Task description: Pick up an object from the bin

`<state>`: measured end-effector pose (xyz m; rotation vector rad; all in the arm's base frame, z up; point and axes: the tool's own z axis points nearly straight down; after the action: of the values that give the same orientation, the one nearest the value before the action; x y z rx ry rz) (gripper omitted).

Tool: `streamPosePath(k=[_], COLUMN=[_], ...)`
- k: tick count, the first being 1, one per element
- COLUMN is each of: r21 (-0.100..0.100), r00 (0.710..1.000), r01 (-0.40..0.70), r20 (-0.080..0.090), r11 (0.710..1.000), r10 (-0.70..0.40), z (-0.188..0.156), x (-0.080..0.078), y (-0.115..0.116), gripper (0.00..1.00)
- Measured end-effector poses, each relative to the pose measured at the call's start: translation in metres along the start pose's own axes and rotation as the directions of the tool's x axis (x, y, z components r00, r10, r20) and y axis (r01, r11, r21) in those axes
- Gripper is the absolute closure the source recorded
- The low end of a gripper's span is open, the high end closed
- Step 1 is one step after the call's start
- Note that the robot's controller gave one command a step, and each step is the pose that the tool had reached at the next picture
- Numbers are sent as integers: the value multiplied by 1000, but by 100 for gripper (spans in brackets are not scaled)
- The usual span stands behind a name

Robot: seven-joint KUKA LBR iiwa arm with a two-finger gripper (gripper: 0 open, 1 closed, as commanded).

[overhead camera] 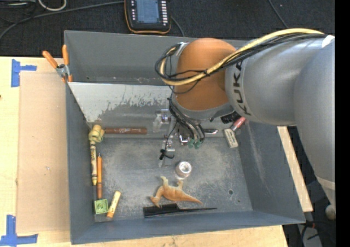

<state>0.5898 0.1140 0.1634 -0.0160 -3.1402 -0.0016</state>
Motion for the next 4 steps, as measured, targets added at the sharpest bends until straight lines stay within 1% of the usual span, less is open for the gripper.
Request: streamPosePath(k=[1, 2, 3, 4], r21=[0, -1, -1, 1], r00=[1000, 971, 985, 1000], r01=[0, 237, 175, -29], r20=[0, -3, -6, -7], r11=[1000, 971, 985, 1000], r10=[0, -237, -175, 29], z=[0, 61, 64, 45], x=[0, 12, 20, 39], y=[0, 33, 32, 27], gripper=[0, 0, 0, 0])
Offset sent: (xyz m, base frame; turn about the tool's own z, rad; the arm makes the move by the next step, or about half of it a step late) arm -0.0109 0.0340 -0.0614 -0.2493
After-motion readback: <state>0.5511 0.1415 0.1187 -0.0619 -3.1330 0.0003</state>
